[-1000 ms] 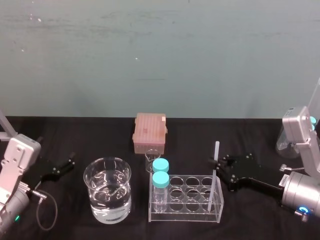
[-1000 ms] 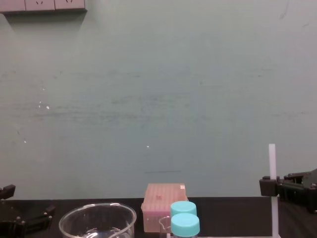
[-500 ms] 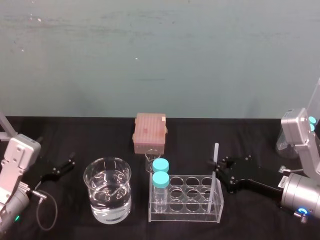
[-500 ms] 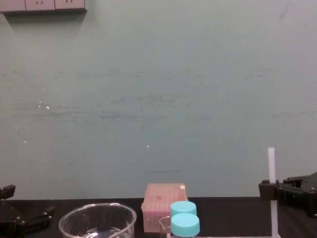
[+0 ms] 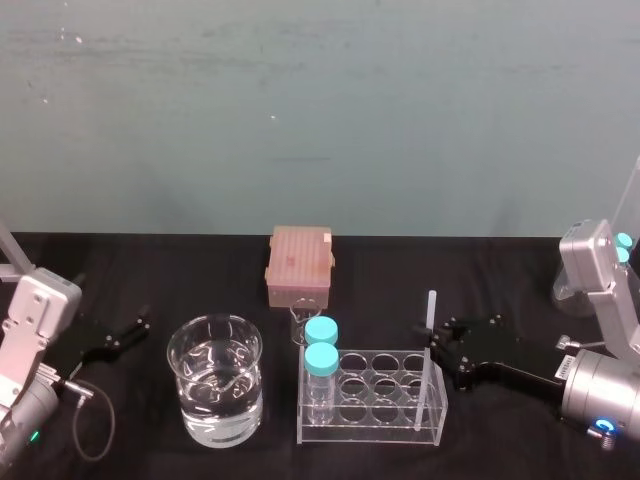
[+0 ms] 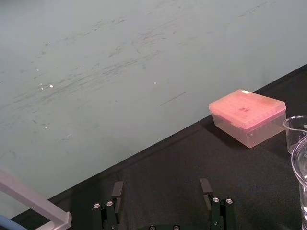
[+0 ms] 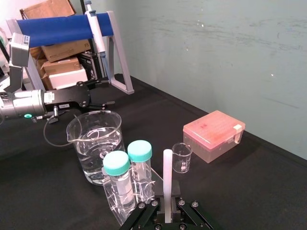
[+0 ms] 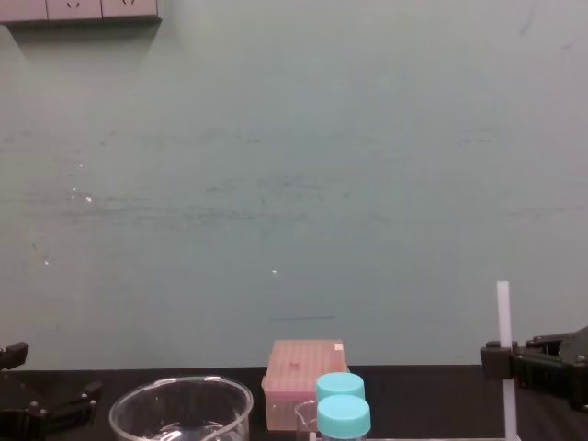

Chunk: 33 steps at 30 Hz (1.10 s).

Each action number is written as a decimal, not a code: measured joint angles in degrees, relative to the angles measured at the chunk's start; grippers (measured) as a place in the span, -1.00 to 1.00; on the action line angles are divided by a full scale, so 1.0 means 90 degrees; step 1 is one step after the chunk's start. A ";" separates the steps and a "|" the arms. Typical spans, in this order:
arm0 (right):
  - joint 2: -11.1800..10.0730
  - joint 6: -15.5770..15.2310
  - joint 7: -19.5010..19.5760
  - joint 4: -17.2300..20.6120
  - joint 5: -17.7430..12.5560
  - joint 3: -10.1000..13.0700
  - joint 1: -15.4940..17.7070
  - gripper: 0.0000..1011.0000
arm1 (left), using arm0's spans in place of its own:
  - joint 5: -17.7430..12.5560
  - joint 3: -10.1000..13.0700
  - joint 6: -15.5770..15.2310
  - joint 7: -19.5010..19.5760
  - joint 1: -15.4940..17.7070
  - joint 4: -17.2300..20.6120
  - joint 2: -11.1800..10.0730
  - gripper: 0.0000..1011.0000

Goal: Pick up the stirring rod with one hand, then place it down.

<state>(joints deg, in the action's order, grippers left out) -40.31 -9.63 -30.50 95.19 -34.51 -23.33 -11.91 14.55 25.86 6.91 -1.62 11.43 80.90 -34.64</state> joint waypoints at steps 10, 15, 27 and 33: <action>-0.0005 0.0005 0.0006 -0.0015 0.0002 -0.0001 0.0012 -0.86 | 0.0000 0.0000 0.0000 0.0000 0.0000 0.0000 0.0000 0.99; -0.0007 0.0005 0.0007 -0.0015 0.0005 0.0000 0.0012 -0.86 | 0.0000 0.0000 0.0000 0.0000 0.0000 0.0000 0.0000 0.99; -0.0008 0.0003 0.0011 -0.0013 0.0009 0.0000 0.0012 -0.14 | 0.0000 0.0000 0.0000 0.0000 0.0000 0.0000 0.0000 0.99; -0.0008 0.0005 0.0014 -0.0011 0.0009 0.0000 0.0012 0.17 | 0.0000 0.0000 0.0000 0.0000 0.0000 0.0000 0.0000 0.99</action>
<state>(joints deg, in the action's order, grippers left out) -40.38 -9.59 -30.38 95.08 -34.43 -23.33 -11.80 14.55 25.86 6.91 -1.62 11.43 80.90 -34.64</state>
